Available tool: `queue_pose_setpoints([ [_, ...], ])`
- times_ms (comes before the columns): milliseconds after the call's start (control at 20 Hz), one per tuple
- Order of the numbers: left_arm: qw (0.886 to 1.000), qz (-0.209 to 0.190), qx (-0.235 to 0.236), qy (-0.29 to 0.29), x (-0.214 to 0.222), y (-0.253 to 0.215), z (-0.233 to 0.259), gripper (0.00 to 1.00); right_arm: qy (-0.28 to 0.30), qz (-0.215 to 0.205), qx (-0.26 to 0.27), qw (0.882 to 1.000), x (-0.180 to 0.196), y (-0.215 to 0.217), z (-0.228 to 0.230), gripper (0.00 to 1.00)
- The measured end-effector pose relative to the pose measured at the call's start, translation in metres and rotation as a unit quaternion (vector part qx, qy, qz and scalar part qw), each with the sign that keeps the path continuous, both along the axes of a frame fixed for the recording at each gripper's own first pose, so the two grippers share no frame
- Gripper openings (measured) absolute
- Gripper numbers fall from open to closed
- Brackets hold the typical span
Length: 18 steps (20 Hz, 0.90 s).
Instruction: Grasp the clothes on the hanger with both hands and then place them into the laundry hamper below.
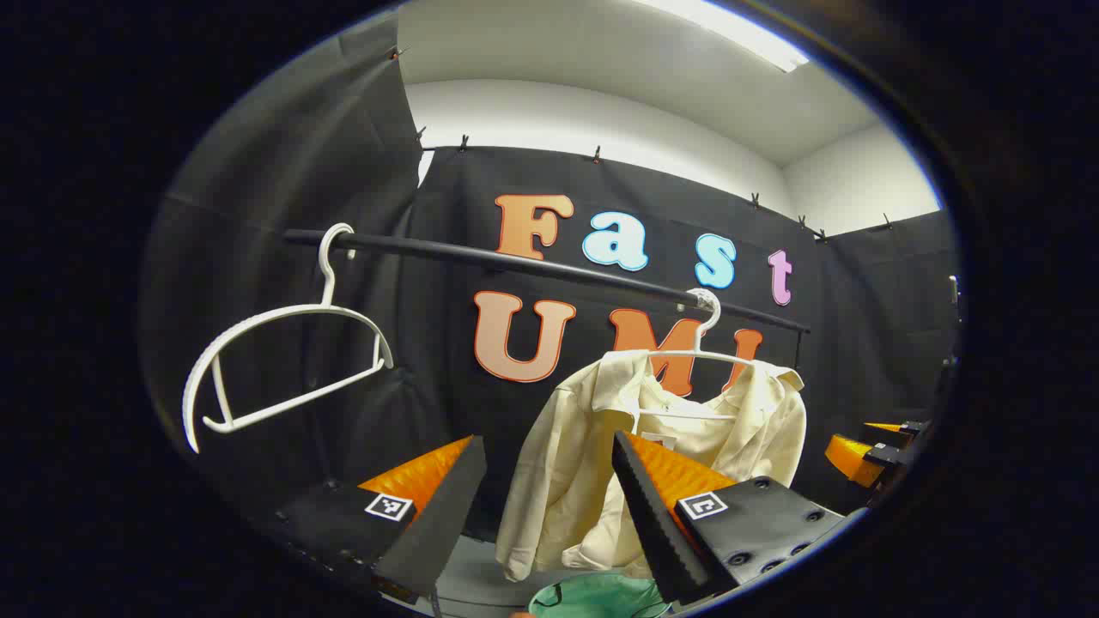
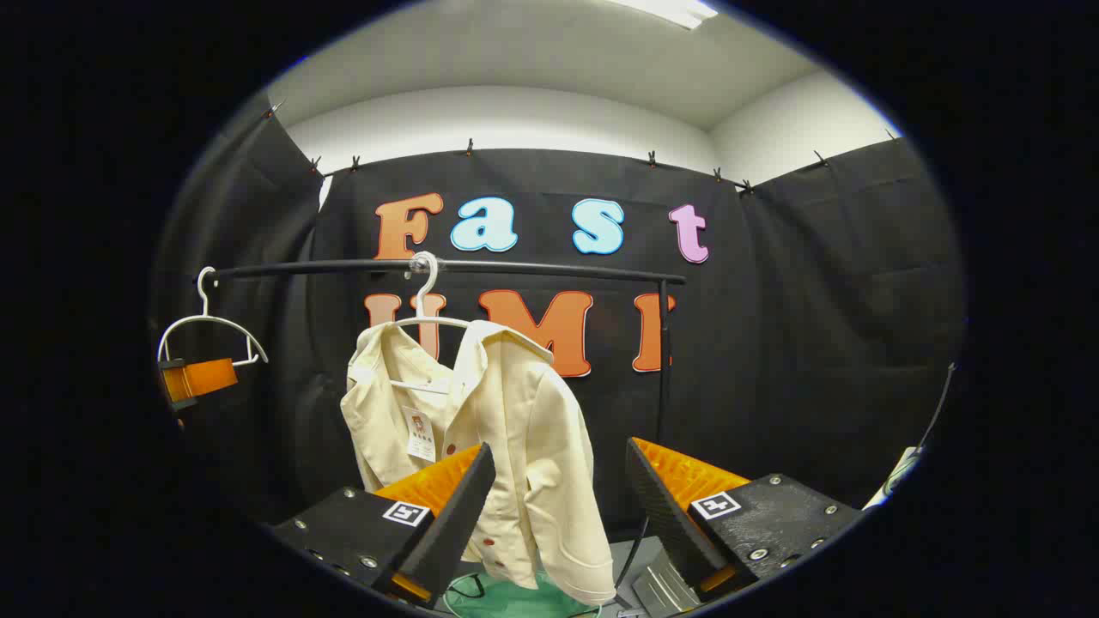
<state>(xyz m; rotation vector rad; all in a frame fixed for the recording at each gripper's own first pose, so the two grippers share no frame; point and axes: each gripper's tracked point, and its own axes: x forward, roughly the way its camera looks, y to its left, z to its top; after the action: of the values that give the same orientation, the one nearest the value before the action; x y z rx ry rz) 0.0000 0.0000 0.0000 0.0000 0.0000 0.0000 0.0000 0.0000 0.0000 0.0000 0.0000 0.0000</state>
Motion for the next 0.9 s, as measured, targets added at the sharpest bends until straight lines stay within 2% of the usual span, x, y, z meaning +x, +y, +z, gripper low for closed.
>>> queue_pose_setpoints([
  [50,1.0,0.001,0.002,0.0,0.0,0.001,0.0,1.0,0.0,0.001,-0.004,1.0,0.0,0.003,0.0,0.95],
  [300,1.0,0.007,0.01,-0.005,-0.002,0.008,0.004,0.96,0.007,0.008,-0.002,1.0,-0.005,0.011,-0.006,0.95],
  [450,1.0,0.009,0.009,0.0,-0.003,0.01,-0.001,0.96,0.011,0.01,-0.004,1.0,-0.008,0.015,-0.01,0.95],
  [500,1.0,0.007,0.004,0.001,-0.004,0.011,-0.002,1.0,0.013,0.011,-0.006,1.0,-0.009,0.016,-0.011,0.95],
  [550,1.0,0.006,0.0,0.003,-0.005,0.011,-0.003,0.93,0.014,0.012,-0.008,1.0,-0.008,0.018,-0.012,0.95],
  [650,1.0,0.007,-0.002,0.006,-0.003,0.015,-0.005,1.0,0.016,0.015,-0.01,1.0,-0.009,0.021,-0.012,0.95],
  [700,1.0,0.009,-0.001,0.006,-0.002,0.016,-0.005,0.96,0.016,0.015,-0.011,1.0,-0.009,0.021,-0.012,0.95],
  [750,1.0,0.011,0.0,0.007,-0.001,0.017,-0.005,1.0,0.018,0.015,-0.011,1.0,-0.008,0.022,-0.014,0.95],
  [800,1.0,0.011,0.002,0.008,0.0,0.018,-0.007,0.96,0.02,0.016,-0.009,1.0,-0.007,0.023,-0.016,0.95],
  [900,1.0,0.009,0.004,0.012,0.003,0.015,-0.011,0.96,0.025,0.018,-0.008,1.0,-0.005,0.024,-0.02,0.95],
])
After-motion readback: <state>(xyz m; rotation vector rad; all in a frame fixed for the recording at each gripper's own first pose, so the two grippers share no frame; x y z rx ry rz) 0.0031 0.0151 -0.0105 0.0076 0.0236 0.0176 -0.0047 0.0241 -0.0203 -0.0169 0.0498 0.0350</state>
